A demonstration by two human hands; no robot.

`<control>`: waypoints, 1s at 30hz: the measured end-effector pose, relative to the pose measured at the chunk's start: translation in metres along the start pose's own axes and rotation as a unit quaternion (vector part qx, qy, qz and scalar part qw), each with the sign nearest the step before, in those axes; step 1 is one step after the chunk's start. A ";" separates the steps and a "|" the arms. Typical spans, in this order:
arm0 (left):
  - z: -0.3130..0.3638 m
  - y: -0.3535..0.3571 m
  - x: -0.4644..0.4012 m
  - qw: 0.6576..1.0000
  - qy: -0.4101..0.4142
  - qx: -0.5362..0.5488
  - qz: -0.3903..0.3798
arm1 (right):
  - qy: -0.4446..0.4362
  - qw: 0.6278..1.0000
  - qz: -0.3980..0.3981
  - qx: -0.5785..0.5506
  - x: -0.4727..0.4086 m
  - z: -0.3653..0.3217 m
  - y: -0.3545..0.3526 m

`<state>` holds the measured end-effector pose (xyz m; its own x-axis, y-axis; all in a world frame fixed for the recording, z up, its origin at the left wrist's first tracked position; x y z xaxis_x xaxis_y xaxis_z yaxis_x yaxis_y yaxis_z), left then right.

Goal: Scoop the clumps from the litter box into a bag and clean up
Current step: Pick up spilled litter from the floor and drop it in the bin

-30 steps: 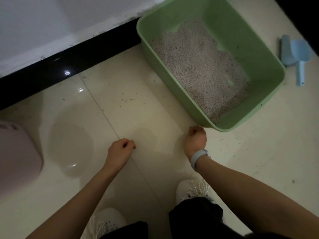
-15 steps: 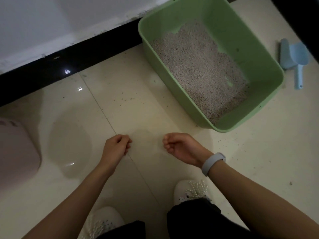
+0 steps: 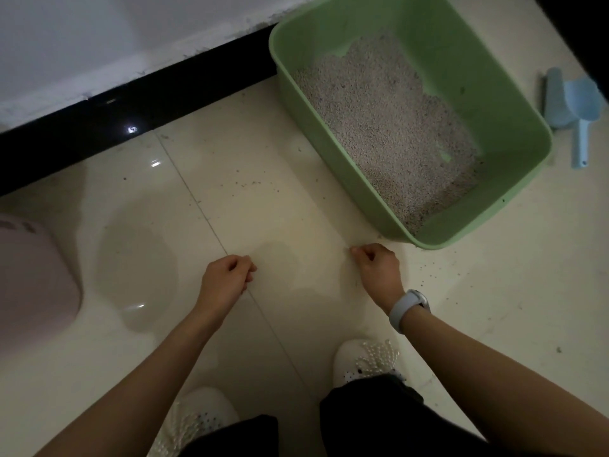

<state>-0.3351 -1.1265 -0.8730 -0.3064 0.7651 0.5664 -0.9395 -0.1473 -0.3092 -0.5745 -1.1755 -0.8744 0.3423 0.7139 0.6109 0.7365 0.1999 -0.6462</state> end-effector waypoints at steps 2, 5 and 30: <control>0.000 0.000 0.000 1.000 0.002 0.000 -0.001 | -0.015 1.000 0.010 0.012 0.002 0.002 0.000; 0.001 0.001 0.000 1.000 0.003 0.000 -0.001 | -0.030 0.999 0.030 0.008 0.002 0.006 0.001; -0.003 -0.001 -0.004 1.000 -0.005 0.003 -0.005 | 0.181 0.784 -0.471 -0.362 0.040 -0.043 0.032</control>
<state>-0.3324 -1.1276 -0.8766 -0.2981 0.7602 0.5772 -0.9436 -0.1434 -0.2985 -0.5117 -1.1692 -0.8510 -0.5064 0.2146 0.8352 0.8549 -0.0019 0.5188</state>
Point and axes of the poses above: each hand's wrist, its own x-axis away from the middle knuckle, its own y-axis out of the palm, z = x × y, the point moved 3 cm from there along -x, towards the middle knuckle, and after that the axes turned 10 degrees about y, right-handed, at the moved point
